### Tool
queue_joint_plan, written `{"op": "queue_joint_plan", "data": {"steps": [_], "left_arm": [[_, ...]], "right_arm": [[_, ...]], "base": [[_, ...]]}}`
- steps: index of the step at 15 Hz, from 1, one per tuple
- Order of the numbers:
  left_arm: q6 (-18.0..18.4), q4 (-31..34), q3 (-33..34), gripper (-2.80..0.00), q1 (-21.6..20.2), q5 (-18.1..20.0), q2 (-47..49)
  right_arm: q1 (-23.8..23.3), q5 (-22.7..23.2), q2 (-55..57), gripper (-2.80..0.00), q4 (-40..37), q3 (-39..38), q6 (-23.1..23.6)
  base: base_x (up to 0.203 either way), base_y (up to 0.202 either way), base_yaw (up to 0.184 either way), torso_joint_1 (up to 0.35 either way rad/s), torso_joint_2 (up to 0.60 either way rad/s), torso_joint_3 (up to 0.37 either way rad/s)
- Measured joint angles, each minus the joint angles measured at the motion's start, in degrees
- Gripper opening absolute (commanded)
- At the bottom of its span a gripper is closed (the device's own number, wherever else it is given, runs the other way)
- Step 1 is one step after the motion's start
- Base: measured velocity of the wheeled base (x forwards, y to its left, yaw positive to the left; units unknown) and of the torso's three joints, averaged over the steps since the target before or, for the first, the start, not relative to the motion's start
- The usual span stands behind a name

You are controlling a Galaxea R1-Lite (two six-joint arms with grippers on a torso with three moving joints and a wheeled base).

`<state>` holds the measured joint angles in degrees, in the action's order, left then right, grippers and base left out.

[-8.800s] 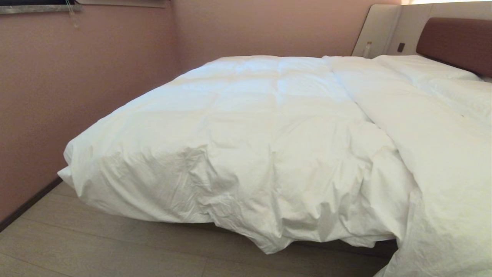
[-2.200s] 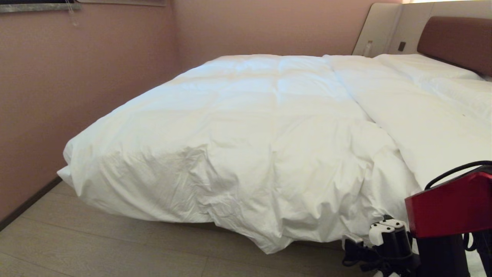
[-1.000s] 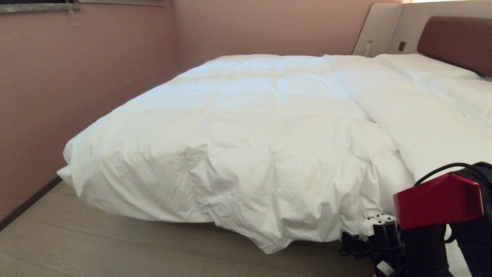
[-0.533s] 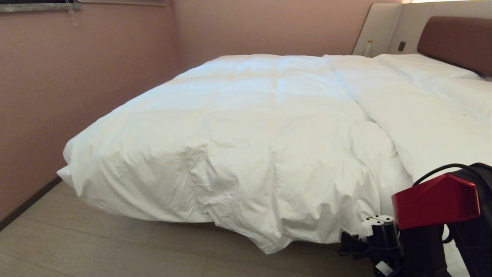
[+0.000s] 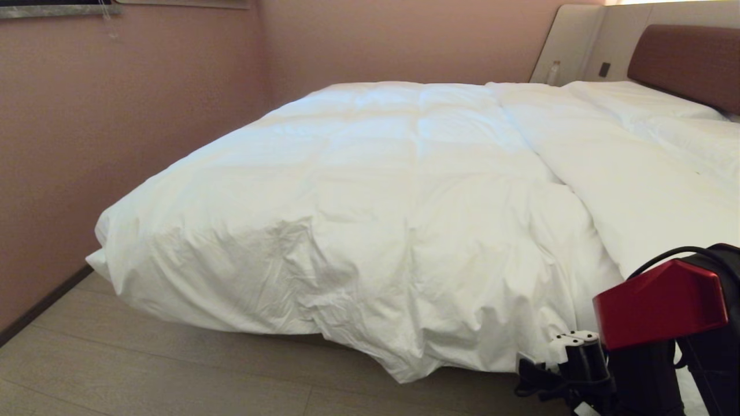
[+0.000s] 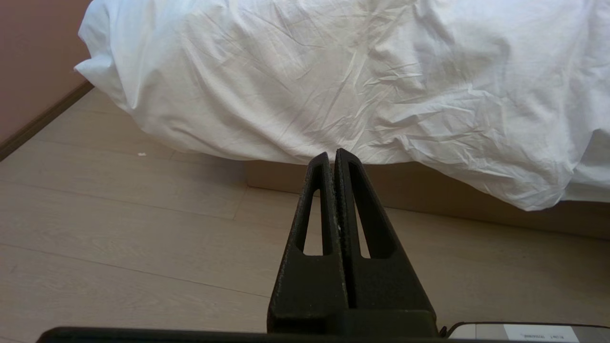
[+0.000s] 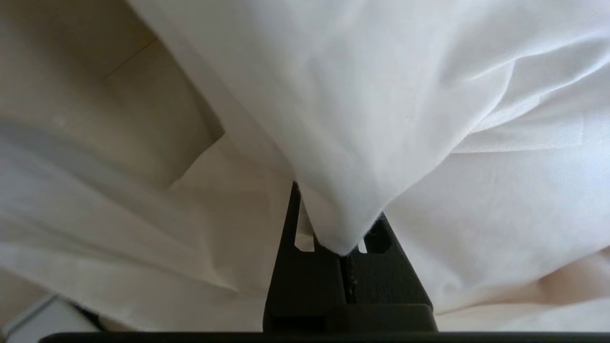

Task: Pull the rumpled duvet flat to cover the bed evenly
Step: Flatten the corners of the folded blanket

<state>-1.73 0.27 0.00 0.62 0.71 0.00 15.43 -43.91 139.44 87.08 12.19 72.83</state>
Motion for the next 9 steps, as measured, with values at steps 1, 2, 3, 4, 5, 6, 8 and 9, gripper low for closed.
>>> {"op": "queue_joint_plan", "data": {"steps": [1,2,3,4,5,6,8,9], "left_arm": [[0.0,0.0,0.0,-2.8,0.0,0.0,0.0],[0.0,0.0,0.0,-2.8,0.0,0.0,0.0],[0.0,0.0,0.0,-2.8,0.0,0.0,0.0],[0.0,0.0,0.0,-2.8,0.0,0.0,0.0],[0.0,0.0,0.0,-2.8,0.0,0.0,0.0],[0.0,0.0,0.0,-2.8,0.0,0.0,0.0],[0.0,0.0,0.0,-2.8,0.0,0.0,0.0],[0.0,0.0,0.0,-2.8,0.0,0.0,0.0]], "right_arm": [[-0.2,0.6,-0.2,-2.8,0.0,-1.4,-0.2],[-0.4,1.3,-0.4,-2.8,0.1,-2.6,-0.4],[-0.7,2.3,-0.6,-2.8,0.1,-4.1,-0.7],[-1.0,3.7,-0.7,-2.8,0.1,-5.5,-1.1],[-1.4,5.3,-0.8,-2.8,0.2,-6.5,-1.4],[-1.8,7.0,-0.9,-2.8,0.3,-7.6,-1.7],[-2.6,11.1,-0.8,-2.8,0.3,-9.5,-2.5],[-2.9,13.1,-0.6,-2.8,0.4,-10.2,-2.8]], "base": [[0.0,0.0,0.0,0.0,0.0,0.0],[0.0,0.0,0.0,0.0,0.0,0.0],[0.0,0.0,0.0,0.0,0.0,0.0],[0.0,0.0,0.0,0.0,0.0,0.0],[0.0,0.0,0.0,0.0,0.0,0.0],[0.0,0.0,0.0,0.0,0.0,0.0],[0.0,0.0,0.0,0.0,0.0,0.0],[0.0,0.0,0.0,0.0,0.0,0.0]]}}
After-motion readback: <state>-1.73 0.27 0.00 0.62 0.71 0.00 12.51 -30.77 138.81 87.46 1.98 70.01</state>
